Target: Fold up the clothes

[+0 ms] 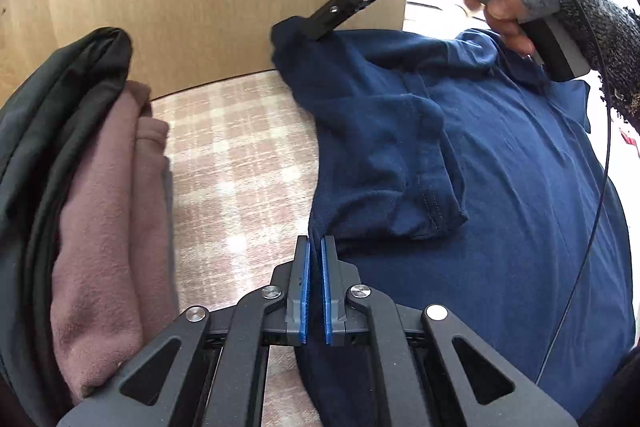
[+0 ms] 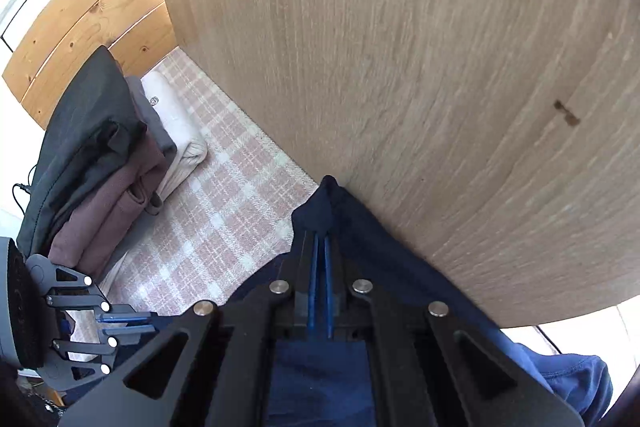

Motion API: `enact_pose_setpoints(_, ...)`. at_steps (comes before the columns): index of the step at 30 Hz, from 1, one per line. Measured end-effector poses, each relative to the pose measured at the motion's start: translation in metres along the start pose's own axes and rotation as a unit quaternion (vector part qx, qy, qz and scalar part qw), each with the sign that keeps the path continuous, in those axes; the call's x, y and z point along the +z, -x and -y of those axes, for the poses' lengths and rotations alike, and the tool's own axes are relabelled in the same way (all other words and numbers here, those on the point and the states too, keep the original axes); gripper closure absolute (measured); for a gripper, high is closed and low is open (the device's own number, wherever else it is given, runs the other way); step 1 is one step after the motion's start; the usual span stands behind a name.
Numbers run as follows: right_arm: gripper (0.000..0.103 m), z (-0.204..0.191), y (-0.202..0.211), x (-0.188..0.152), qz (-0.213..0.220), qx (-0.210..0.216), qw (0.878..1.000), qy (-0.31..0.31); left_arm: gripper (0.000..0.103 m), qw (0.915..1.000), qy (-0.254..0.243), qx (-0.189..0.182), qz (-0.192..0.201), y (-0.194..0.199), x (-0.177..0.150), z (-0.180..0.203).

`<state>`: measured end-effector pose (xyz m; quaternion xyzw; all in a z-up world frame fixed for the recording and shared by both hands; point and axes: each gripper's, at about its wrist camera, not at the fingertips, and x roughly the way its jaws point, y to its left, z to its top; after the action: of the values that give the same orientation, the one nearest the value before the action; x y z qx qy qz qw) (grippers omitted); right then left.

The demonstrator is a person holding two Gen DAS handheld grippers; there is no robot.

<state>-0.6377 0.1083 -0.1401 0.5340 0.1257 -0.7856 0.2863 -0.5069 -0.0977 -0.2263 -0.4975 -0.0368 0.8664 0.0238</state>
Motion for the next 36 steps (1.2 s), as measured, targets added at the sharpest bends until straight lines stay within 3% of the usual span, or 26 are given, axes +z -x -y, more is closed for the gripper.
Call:
enact_pose_setpoints(5,0.1,0.002,-0.006,0.0,-0.012,-0.096,0.995,0.019,0.1,0.9997,-0.011,0.017,-0.01,0.002,-0.006,-0.002)
enact_pose_setpoints(7,0.099,0.001,-0.012,-0.002,-0.03,-0.104,0.994,0.021,0.1,0.9995,-0.015,0.024,-0.014,0.003,-0.008,-0.002)
enact_pose_setpoints(9,0.096,0.0,-0.002,-0.005,-0.02,-0.075,0.997,0.014,0.1,0.9992,-0.019,0.031,-0.019,0.003,-0.011,-0.003)
enact_pose_setpoints(10,0.088,0.001,0.008,-0.009,-0.009,-0.059,0.998,0.006,0.1,0.9992,-0.016,0.032,-0.017,0.007,-0.011,-0.004)
enact_pose_setpoints(11,0.072,0.005,0.018,-0.016,0.001,-0.047,0.999,-0.001,0.1,0.9994,-0.012,0.028,-0.014,0.014,-0.011,-0.004)
enact_pose_setpoints(13,0.055,0.011,0.039,-0.029,0.022,-0.022,0.999,-0.014,0.093,0.9999,-0.01,0.01,-0.003,0.026,-0.009,0.001)
enact_pose_setpoints(14,0.054,0.016,0.048,-0.037,0.029,-0.011,0.999,-0.022,0.09,0.9999,-0.015,-0.006,0.006,0.032,-0.007,0.007)
enact_pose_setpoints(16,0.054,0.031,0.05,-0.057,0.02,-0.007,0.999,-0.049,0.072,0.9987,-0.03,-0.035,0.022,0.039,-0.001,0.023)
enact_pose_setpoints(17,0.054,0.04,0.046,-0.066,0.014,-0.005,0.998,-0.064,0.071,0.9976,-0.041,-0.049,0.026,0.038,0.004,0.033)
enact_pose_setpoints(21,0.054,0.07,0.03,-0.087,0.005,0.022,0.993,-0.119,0.071,0.9942,-0.09,-0.055,0.02,0.013,0.024,0.071)
enact_pose_setpoints(26,0.054,0.063,0.012,-0.088,-0.003,0.03,0.996,-0.087,0.072,0.9921,-0.112,-0.054,-0.017,-0.022,0.027,0.081)
enact_pose_setpoints(27,0.055,0.06,0.008,-0.088,-0.007,0.032,0.996,-0.078,0.075,0.9923,-0.108,-0.055,-0.026,-0.027,0.026,0.079)
enact_pose_setpoints(28,0.055,0.058,0.004,-0.087,-0.011,0.033,0.997,-0.07,0.086,0.9926,-0.101,-0.059,-0.033,-0.032,0.025,0.075)
enact_pose_setpoints(30,0.063,0.053,-0.007,-0.086,-0.03,0.031,0.998,-0.055,0.094,0.9931,-0.085,-0.07,-0.04,-0.037,0.023,0.068)
enact_pose_setpoints(32,0.098,0.05,-0.013,-0.086,-0.042,0.025,0.998,-0.047,0.096,0.9934,-0.078,-0.077,-0.036,-0.037,0.021,0.063)
enact_pose_setpoints(36,0.098,0.061,0.017,-0.094,0.004,0.101,0.989,-0.108,0.097,0.9923,-0.092,-0.077,-0.029,-0.036,0.018,0.065)
